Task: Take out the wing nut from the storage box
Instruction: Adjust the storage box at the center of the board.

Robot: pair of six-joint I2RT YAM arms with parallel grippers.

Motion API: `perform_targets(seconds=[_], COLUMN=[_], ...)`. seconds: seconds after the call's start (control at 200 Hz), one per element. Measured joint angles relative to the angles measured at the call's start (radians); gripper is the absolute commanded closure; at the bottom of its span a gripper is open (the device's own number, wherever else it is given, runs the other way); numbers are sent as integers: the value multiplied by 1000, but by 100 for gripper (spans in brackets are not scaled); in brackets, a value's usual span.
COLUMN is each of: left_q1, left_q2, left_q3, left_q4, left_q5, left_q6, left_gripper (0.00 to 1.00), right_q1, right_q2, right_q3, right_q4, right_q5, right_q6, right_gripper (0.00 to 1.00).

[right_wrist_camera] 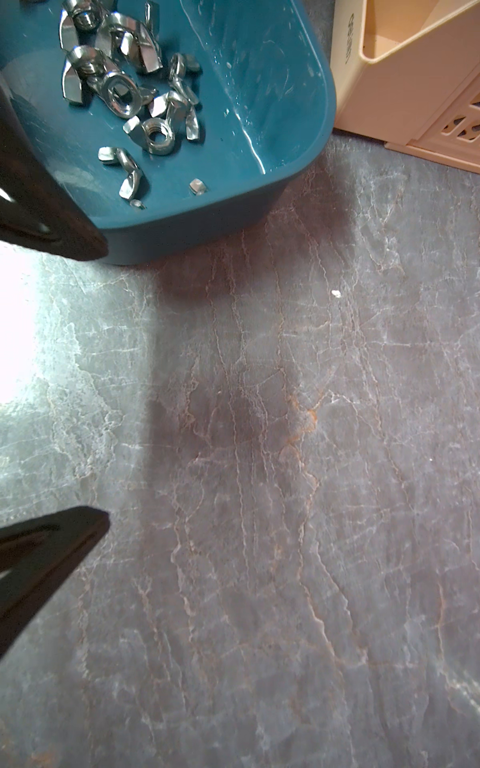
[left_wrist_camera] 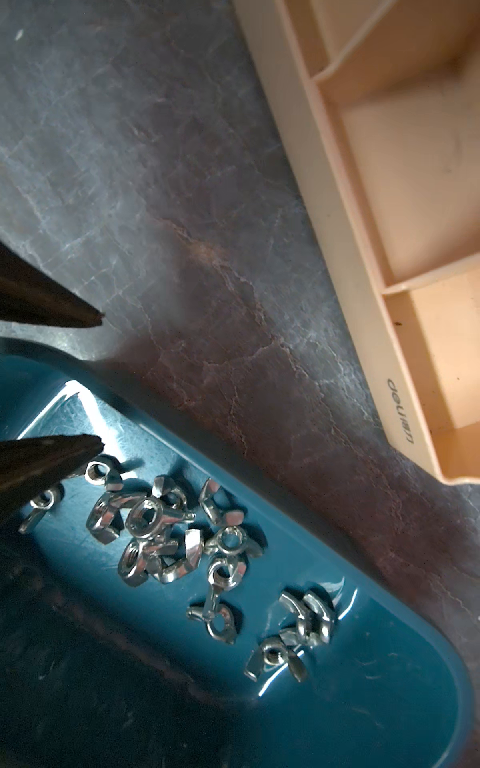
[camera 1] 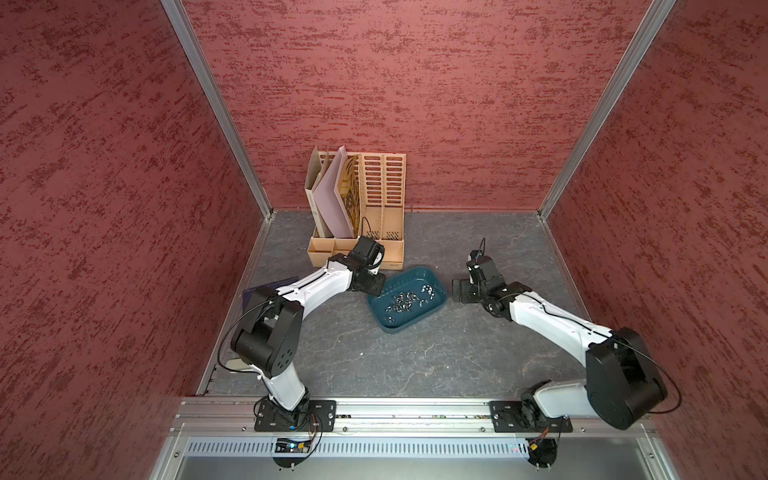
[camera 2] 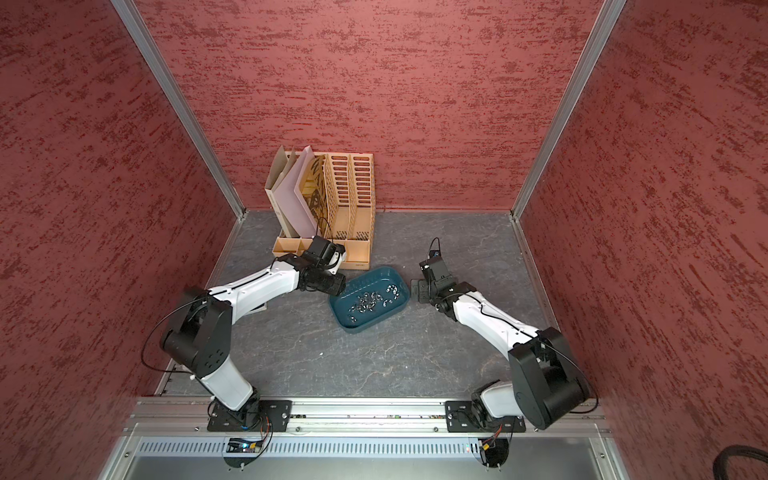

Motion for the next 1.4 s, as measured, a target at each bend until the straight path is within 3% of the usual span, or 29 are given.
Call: perform_targets(seconds=[0.456, 0.601, 0.686, 0.822, 0.972, 1.207, 1.403], left_q1=[-23, -37, -47, -68, -74, -76, -101], left_q2=[72, 93, 116, 150, 179, 224, 247], left_q3=[96, 124, 151, 179, 213, 264, 299], left_q4=[-19, -26, -34, -51, -88, -135, -155], left_q5=[49, 55, 61, 68, 63, 55, 72], left_q6=[47, 44, 36, 39, 53, 87, 68], left_gripper=[90, 90, 72, 63, 64, 85, 87], right_q1=[0, 0, 0, 0, 0, -2, -5], right_q2=[16, 16, 16, 16, 16, 15, 3], right_q3=[-4, -4, -4, -4, -4, -4, -4], right_q4=[-2, -10, -19, -35, -47, -60, -73], right_q5=[0, 1, 1, 2, 2, 2, 10], right_q6=[8, 8, 8, 11, 11, 17, 30], right_gripper=[2, 1, 1, 1, 2, 1, 2])
